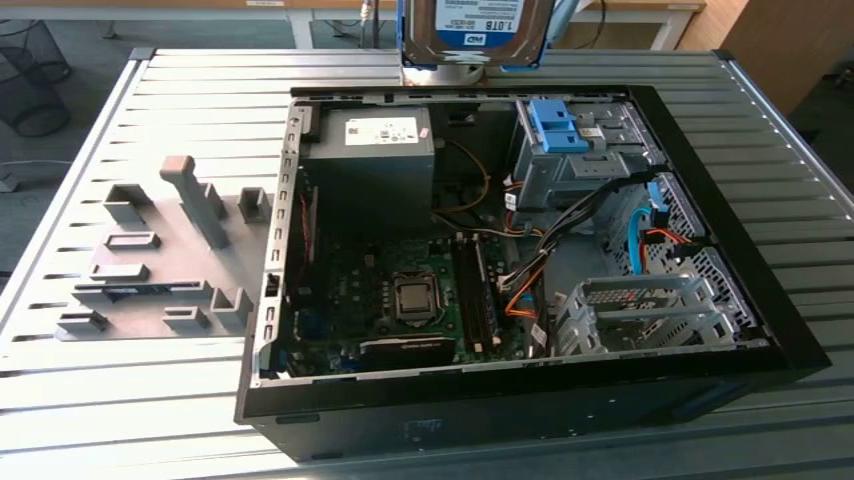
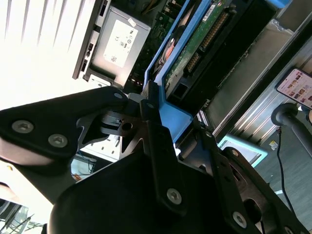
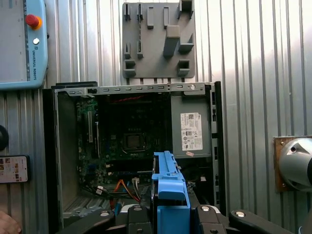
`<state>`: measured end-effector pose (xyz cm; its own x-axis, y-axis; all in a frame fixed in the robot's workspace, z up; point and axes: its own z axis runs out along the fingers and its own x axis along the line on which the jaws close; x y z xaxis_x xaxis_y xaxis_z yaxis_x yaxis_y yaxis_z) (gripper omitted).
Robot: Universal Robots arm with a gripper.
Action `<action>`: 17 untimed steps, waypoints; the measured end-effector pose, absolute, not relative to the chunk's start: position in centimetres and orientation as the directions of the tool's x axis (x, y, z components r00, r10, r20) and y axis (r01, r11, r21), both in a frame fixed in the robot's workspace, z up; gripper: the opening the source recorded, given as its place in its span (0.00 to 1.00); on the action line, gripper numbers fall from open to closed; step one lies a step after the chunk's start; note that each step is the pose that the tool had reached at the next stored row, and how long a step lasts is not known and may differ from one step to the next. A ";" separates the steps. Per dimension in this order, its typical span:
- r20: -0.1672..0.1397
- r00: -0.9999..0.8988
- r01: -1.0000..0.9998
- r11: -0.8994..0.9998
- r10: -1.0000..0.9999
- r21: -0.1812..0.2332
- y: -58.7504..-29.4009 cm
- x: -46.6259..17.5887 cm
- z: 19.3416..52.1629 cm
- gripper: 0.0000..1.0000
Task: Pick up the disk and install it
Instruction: 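Insert the disk into the insertion slot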
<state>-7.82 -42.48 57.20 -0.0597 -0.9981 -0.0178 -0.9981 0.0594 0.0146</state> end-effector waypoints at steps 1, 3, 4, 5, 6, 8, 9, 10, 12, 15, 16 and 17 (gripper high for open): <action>-0.018 -0.060 -0.998 0.059 -0.998 0.015 -42.5 -7.8 57.2 0.36; -0.018 -0.060 -0.998 0.059 -0.998 0.015 -42.6 -7.8 57.2 0.36; -0.018 -0.060 -0.998 0.059 -0.998 0.015 -42.6 -7.8 57.2 0.36; -0.018 -0.060 -0.998 0.059 -0.998 0.015 -42.6 -7.8 57.2 0.36; -0.018 -0.060 -0.998 0.059 -0.998 0.015 -42.6 -7.8 57.2 0.36; -0.018 -0.060 -0.998 0.059 -0.998 0.015 -42.7 -7.8 57.2 0.36; -0.018 -0.060 -0.998 0.059 -0.998 0.015 -42.7 -7.8 57.2 0.36; -0.018 -0.060 -0.998 0.059 -0.998 0.015 -42.7 -7.8 57.2 0.36; -0.018 -0.060 -0.998 0.059 -0.998 0.015 -42.8 -7.8 57.2 0.36; -0.018 -0.060 -0.998 0.059 -0.998 0.015 -42.9 -7.8 57.2 0.36; -0.018 -0.060 -0.998 0.059 -0.998 0.015 -42.9 -7.8 57.2 0.36; -0.018 -0.060 -0.998 0.059 -0.998 0.015 -43.0 -7.8 57.2 0.36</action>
<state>-7.82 -42.98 57.19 -0.0596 -0.9981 -0.0178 -0.9981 0.0594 0.0146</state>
